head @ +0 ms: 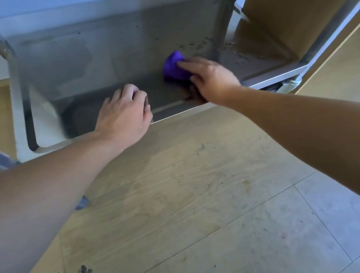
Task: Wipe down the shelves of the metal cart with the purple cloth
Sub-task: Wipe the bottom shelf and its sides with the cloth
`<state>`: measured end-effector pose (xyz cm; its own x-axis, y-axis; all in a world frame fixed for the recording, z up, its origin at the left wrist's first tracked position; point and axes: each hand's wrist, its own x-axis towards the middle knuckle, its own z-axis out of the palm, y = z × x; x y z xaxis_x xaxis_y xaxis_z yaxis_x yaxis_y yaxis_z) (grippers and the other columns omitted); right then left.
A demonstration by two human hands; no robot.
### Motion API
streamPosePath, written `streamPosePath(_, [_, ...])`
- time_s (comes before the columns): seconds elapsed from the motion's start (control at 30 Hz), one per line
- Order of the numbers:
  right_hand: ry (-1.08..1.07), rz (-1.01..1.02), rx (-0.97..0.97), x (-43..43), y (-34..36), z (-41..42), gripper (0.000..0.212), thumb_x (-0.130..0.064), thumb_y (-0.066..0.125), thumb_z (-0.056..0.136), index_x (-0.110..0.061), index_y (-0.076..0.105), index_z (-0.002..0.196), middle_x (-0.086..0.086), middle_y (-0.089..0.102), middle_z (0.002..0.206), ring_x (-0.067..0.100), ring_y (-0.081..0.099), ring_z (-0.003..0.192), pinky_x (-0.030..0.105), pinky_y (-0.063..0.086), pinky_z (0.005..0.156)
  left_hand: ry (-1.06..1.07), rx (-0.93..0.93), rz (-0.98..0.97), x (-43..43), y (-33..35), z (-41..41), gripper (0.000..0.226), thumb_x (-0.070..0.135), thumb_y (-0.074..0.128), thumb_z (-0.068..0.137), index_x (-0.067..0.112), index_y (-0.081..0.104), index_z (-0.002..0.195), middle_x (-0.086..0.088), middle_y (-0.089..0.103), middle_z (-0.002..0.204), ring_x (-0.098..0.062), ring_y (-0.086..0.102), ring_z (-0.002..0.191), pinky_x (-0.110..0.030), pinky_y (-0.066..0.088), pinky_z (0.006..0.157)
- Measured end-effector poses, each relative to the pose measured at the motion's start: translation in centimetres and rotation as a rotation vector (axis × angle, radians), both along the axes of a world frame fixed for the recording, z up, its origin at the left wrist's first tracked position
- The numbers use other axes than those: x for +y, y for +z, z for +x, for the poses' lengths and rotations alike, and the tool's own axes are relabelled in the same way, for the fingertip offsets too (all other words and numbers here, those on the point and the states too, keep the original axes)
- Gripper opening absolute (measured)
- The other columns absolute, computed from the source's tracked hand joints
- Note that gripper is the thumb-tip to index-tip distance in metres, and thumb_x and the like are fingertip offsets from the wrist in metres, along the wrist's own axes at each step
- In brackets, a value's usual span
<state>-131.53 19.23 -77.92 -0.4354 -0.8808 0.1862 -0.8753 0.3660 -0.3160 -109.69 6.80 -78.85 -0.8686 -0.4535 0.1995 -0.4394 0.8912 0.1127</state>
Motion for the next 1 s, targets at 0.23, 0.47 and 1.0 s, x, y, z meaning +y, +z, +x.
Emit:
streamPosePath(0.23, [-0.309, 0.007, -0.004, -2.2, -0.2, 2.8, 0.058, -0.008, 0.046, 0.088, -0.027, 0.042, 0.143, 0.0, 0.036, 0.153, 0.028, 0.037, 0.136, 0.039, 0.034, 0.11, 0.006, 0.025, 0.016, 0.4, -0.7, 0.5, 0.033, 0.026, 0.043, 0.099, 0.009, 0.056, 0.124, -0.009, 0.049, 0.133, -0.032, 0.049, 0.12, -0.046, 0.041, 0.094])
streamPosePath(0.47, [0.113, 0.026, -0.007, -4.9, -0.2, 4.7, 0.052, -0.013, 0.041, 0.094, -0.032, 0.043, 0.143, -0.008, 0.038, 0.151, 0.021, 0.042, 0.134, 0.037, 0.041, 0.104, -0.02, 0.01, -0.019, -0.2, -0.5, 0.5, 0.037, 0.029, 0.043, 0.097, 0.009, 0.057, 0.124, -0.01, 0.051, 0.131, -0.034, 0.051, 0.115, -0.047, 0.044, 0.09])
streamPosePath(1.0, [-0.07, 0.039, 0.012, -1.5, -0.3, 0.8, 0.052, -0.011, 0.04, 0.095, -0.027, 0.04, 0.145, -0.004, 0.036, 0.153, 0.025, 0.041, 0.133, 0.039, 0.04, 0.106, -0.121, 0.079, 0.006, 2.6, 0.2, -5.3, 0.032, 0.029, 0.042, 0.096, 0.01, 0.059, 0.116, -0.008, 0.056, 0.122, -0.031, 0.056, 0.108, -0.045, 0.045, 0.087])
